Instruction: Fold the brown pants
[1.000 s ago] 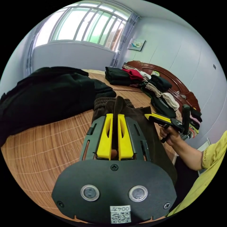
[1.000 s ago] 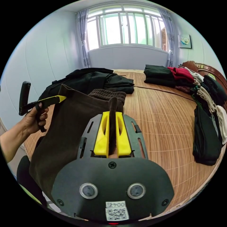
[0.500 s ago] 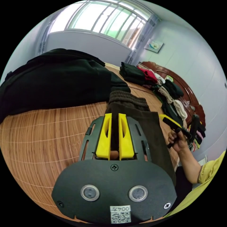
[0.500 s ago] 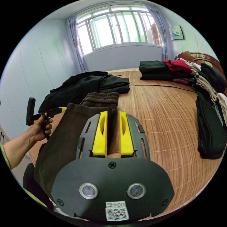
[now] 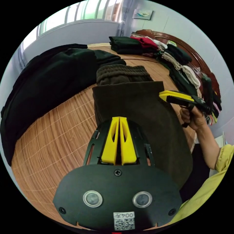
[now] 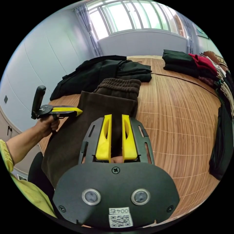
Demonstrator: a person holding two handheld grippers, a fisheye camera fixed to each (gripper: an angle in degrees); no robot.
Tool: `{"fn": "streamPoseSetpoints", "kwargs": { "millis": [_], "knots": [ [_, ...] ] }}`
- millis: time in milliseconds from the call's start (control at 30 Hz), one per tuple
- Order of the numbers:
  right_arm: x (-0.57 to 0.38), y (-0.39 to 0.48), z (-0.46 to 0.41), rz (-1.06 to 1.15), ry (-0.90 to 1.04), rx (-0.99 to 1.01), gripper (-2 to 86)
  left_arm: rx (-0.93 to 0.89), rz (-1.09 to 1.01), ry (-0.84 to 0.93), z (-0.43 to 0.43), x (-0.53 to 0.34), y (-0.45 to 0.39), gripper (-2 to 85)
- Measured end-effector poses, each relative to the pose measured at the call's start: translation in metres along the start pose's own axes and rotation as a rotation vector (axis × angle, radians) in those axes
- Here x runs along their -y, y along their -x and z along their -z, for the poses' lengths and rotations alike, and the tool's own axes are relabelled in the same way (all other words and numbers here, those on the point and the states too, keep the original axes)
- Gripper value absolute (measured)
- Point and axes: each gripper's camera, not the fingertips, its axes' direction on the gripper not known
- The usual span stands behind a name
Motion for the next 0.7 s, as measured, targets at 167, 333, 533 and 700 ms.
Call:
{"fn": "streamPoseSetpoints", "kwargs": {
  "millis": [167, 333, 533, 700],
  "knots": [
    [-0.011, -0.003, 0.034, -0.024, -0.022, 0.028, 5.9, -0.043, 0.064, -0.072, 0.077, -0.02, -0.023, 0.1],
    [-0.038, 0.017, 0.07, -0.058, 0.104, 0.212, 2.9, -0.109, 0.007, -0.042, 0.139, -0.108, -0.092, 0.1],
    [-0.123, 0.081, 0.086, -0.13, 0.286, 0.265, 2.9, -0.033, -0.028, 0.035, 0.159, -0.205, -0.162, 0.1],
    [-0.153, 0.137, 0.067, -0.058, 0.446, 0.072, 2.2, 0.045, -0.06, 0.128, 0.134, -0.221, -0.174, 0.0]
  ]
}}
